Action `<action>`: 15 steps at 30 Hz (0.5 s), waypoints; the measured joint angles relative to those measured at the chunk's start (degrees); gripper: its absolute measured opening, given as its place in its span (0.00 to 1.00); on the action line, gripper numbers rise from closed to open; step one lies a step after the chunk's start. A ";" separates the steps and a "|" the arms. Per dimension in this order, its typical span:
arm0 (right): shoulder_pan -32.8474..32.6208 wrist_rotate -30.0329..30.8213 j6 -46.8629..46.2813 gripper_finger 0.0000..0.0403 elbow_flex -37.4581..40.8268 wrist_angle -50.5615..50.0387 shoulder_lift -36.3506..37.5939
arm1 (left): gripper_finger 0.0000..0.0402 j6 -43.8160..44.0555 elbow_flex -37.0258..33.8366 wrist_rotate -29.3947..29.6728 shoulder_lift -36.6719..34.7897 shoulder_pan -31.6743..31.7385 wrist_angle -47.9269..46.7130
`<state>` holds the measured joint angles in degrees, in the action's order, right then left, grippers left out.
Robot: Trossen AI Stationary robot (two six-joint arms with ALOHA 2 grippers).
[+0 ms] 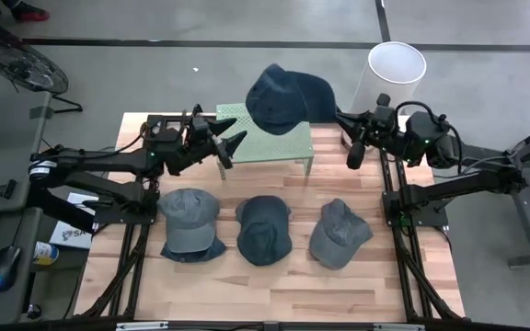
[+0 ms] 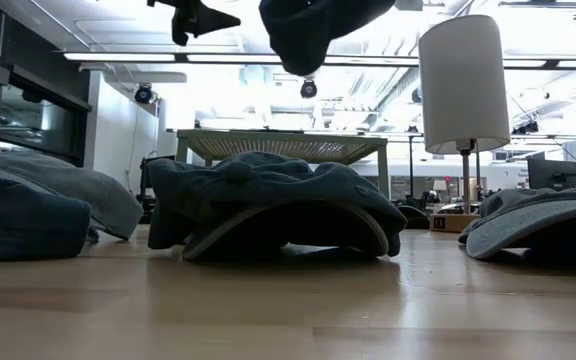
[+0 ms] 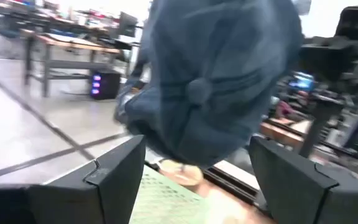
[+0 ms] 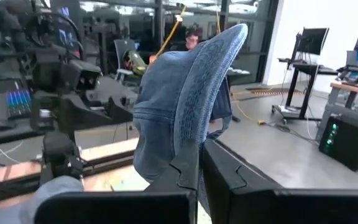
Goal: Pick & Place hat
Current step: Put the right blue cap on the shelf
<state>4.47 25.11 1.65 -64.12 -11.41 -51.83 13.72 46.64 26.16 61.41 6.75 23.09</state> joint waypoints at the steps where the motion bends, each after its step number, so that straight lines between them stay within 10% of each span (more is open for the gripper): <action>1: 0.00 -0.03 0.20 0.00 0.00 0.15 0.00 | 0.71 -0.01 0.37 0.64 0.44 0.01 0.46; 15: -0.02 -0.39 1.38 0.00 0.00 0.20 -1.51 | 0.71 -1.50 2.22 3.45 4.92 0.00 8.07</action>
<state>4.45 24.72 3.03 -64.12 -11.20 -53.35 12.23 48.86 29.62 66.33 6.75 31.16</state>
